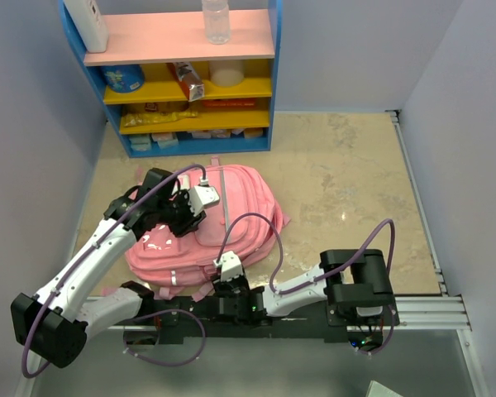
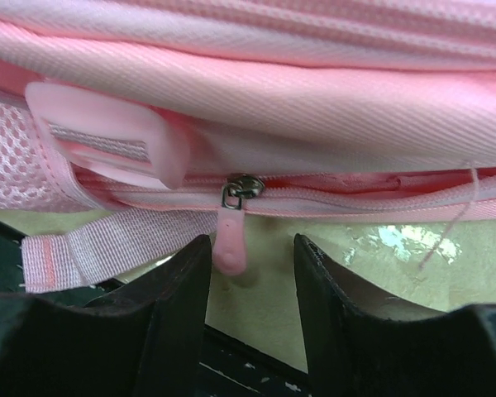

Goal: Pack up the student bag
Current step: Zip the student bag at the center of the board.

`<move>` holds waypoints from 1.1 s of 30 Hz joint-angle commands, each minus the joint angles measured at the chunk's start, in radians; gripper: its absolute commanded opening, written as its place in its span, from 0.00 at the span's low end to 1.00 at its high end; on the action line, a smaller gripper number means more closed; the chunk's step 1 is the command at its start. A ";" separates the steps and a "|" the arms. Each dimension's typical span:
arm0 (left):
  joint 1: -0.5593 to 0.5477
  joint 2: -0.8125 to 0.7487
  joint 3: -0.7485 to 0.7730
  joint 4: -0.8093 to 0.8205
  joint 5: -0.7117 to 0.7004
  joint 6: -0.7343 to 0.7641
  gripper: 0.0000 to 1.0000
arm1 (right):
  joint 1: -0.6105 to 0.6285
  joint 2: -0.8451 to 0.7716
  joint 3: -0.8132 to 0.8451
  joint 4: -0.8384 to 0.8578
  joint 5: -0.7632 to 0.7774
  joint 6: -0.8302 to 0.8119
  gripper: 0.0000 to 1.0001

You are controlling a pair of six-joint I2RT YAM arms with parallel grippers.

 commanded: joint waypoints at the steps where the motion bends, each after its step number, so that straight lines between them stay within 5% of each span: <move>1: 0.002 0.001 -0.019 0.017 -0.017 0.011 0.41 | -0.009 0.024 0.046 0.014 0.053 -0.009 0.46; 9: 0.002 -0.002 -0.021 0.006 -0.022 0.020 0.41 | -0.015 0.027 0.054 0.045 0.090 -0.016 0.36; 13: 0.002 -0.005 -0.027 0.005 -0.017 0.018 0.41 | -0.015 0.015 0.037 0.045 0.091 0.003 0.09; 16: 0.002 -0.010 -0.028 0.003 -0.016 0.021 0.41 | -0.013 -0.022 0.011 0.030 0.082 0.017 0.00; 22: 0.002 -0.012 -0.039 -0.001 -0.016 0.037 0.40 | -0.013 -0.186 -0.155 0.022 0.065 0.056 0.00; 33: 0.002 -0.033 -0.057 -0.017 -0.005 0.076 0.40 | -0.038 -0.321 -0.210 -0.139 0.085 0.110 0.00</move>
